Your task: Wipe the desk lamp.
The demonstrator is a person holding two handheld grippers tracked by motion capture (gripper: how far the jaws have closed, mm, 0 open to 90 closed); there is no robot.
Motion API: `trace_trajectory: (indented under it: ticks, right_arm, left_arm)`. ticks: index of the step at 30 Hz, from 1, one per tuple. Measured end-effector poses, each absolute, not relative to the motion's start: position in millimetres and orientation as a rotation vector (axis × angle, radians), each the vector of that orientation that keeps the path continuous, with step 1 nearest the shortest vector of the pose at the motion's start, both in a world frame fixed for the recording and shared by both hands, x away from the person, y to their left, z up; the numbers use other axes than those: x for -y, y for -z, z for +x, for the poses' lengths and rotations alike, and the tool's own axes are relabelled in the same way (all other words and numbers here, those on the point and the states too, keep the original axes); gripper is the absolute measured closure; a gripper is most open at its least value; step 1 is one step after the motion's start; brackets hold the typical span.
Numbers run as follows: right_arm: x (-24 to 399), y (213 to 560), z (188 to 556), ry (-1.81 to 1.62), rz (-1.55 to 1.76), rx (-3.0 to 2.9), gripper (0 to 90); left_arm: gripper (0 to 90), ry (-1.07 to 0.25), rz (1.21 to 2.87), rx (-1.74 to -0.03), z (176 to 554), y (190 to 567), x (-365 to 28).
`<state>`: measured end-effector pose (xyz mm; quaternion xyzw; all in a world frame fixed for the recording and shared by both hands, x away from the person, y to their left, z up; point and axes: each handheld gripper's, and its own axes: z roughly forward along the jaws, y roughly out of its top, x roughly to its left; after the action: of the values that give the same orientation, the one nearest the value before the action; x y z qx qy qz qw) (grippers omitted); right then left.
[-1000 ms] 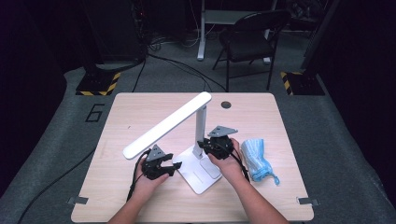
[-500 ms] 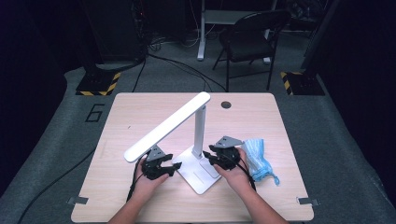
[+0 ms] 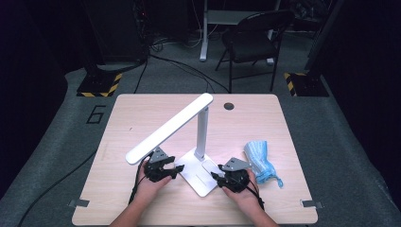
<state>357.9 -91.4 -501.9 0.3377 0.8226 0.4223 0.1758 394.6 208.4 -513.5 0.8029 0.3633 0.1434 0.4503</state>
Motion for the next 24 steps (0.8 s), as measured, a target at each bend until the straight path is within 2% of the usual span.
trace_trajectory:
  ticks: [5, 24]
  right_arm:
    - [95.7, 509.5, 354.7, -1.185, 0.980, -2.336, 51.1]
    - [101.8, 514.1, 367.1, -1.117, 1.012, -2.296, 52.4]
  left_arm:
    - [40.6, -0.352, 1.974, -0.907, 394.6, 513.6, -209.2]
    - [40.5, -0.345, 1.982, -0.904, 393.3, 515.3, -206.3]
